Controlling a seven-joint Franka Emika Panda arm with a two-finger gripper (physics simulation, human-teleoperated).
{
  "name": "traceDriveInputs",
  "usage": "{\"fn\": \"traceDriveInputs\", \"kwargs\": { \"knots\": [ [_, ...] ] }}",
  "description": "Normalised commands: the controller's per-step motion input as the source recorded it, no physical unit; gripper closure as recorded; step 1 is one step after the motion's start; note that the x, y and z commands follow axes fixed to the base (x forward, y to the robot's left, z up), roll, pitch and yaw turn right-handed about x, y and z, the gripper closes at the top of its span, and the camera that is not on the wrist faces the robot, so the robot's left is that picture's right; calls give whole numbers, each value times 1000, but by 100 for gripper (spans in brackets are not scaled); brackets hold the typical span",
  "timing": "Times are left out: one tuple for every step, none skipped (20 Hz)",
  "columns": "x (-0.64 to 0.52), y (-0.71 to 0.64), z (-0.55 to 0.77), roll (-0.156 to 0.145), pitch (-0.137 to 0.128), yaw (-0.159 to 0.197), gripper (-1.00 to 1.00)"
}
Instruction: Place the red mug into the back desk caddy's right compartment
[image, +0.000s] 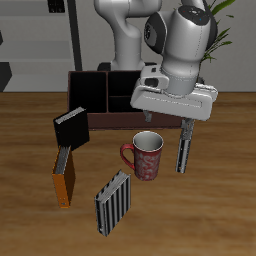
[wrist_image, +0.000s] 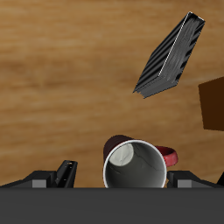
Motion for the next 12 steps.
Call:
{"fn": "traceDriveInputs", "kwargs": {
  "knots": [
    [0, 63, -177, 13, 18, -77, -100],
    [-22, 132, -182, 5, -43, -38, -100],
    [-45, 75, -252, 12, -10, -24, -100],
    [-25, 105, -307, 51, 39, -83, -100],
    [-76, 192, -200, 14, 2, -40, -100],
    [-62, 127, -279, 6, -22, -16, -100],
    [0, 0, 0, 0, 0, 0, -100],
    [-90, 200, -604, 57, 86, -182, -100],
    [-41, 46, -242, 18, -26, -2, -100],
    [-58, 60, -190, -17, -44, -31, -100],
    [-62, 57, -230, 29, 38, -140, -100],
    [-107, 126, -204, 20, -60, -4, -100]
  ]
}}
